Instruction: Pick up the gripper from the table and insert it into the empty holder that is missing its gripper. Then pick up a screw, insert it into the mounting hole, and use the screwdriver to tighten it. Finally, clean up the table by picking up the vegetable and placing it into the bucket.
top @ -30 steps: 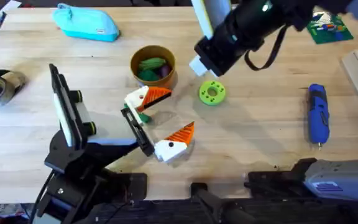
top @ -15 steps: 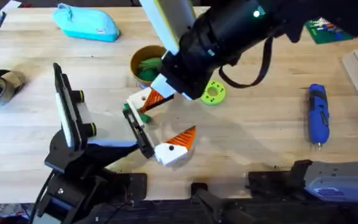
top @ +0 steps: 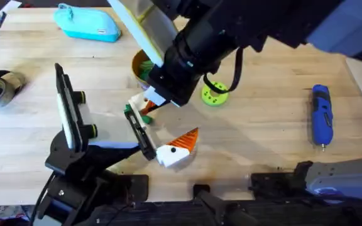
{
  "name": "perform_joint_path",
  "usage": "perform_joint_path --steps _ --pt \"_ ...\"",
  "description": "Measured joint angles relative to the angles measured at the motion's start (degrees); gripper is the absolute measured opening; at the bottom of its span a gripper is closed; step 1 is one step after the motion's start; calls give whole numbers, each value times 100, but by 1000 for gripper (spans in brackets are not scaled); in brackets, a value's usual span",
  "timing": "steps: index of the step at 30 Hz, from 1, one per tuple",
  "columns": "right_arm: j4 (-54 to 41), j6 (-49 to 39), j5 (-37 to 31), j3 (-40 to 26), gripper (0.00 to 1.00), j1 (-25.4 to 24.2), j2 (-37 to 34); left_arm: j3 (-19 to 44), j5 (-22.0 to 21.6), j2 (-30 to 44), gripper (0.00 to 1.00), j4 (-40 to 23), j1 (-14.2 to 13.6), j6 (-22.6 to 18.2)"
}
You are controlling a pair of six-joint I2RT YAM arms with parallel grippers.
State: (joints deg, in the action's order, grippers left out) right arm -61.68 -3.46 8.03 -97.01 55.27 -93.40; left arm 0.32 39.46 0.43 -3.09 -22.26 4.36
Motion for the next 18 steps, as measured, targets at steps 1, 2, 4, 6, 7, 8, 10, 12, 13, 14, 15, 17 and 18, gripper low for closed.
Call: perform_joint_path --steps 1,2,4,6,7,8,10,12,13,14,15,17,18 --pt "7 2 0 0 6 6 -12 0 0 0 990 0 0 0" --pt "20 0 0 0 6 8 -14 0 0 0 990 -2 0 0" --pt "41 0 0 0 6 10 -23 0 0 0 990 0 0 0" --pt "41 0 0 0 6 22 -23 0 0 0 990 0 0 0" --pt "43 2 -2 0 6 35 -23 0 0 0 990 -2 0 0" --pt "41 0 -2 0 6 60 -28 0 0 0 990 0 0 0" --pt "43 0 -7 -2 6 135 -59 0 0 -2 990 0 0 0" --pt "43 0 -15 -2 6 183 -110 0 0 0 990 -2 0 0" --pt "50 0 -22 -2 6 203 -137 0 0 0 990 0 0 0" --pt "74 0 -26 -2 6 211 -152 0 -2 0 990 -9 0 18" --pt "105 0 -26 -2 6 216 -158 0 -2 0 990 -7 0 22" --pt "138 0 -65 -2 6 216 -158 0 4 0 990 -6 0 20" --pt "143 2 -79 -2 6 214 -158 0 4 0 990 -5 0 20"
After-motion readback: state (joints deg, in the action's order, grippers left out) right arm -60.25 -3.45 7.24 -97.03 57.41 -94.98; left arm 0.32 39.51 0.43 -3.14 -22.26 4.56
